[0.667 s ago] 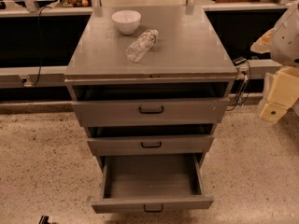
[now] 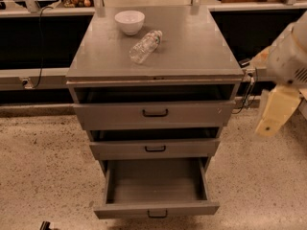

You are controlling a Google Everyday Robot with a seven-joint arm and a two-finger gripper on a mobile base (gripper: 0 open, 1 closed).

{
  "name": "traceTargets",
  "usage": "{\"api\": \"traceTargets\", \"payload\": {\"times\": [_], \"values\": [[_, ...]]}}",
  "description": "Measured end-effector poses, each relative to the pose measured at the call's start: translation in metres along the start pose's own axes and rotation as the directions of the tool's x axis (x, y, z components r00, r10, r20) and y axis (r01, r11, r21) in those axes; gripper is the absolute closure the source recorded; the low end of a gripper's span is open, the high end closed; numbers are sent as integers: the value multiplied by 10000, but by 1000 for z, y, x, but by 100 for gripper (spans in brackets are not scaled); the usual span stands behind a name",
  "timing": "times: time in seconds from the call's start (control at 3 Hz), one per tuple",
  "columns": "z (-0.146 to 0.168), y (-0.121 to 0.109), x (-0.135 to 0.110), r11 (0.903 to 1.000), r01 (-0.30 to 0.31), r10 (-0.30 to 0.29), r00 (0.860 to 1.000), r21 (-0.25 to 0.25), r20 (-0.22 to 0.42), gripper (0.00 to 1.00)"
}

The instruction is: Close bottom drawer

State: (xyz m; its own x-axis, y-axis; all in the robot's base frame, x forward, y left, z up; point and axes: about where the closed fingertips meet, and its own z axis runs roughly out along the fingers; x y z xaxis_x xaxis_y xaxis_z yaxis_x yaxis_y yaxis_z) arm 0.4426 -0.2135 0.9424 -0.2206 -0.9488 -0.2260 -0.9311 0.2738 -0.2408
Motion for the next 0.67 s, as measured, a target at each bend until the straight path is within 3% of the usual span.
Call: {"api": "traceTargets", "payload": {"times": [0.33, 0.67], "values": [[56, 27, 8, 9996, 126, -113, 9985, -242, 539, 0], [84, 37, 16, 9999, 13, -4, 9986, -170, 522, 0]]}}
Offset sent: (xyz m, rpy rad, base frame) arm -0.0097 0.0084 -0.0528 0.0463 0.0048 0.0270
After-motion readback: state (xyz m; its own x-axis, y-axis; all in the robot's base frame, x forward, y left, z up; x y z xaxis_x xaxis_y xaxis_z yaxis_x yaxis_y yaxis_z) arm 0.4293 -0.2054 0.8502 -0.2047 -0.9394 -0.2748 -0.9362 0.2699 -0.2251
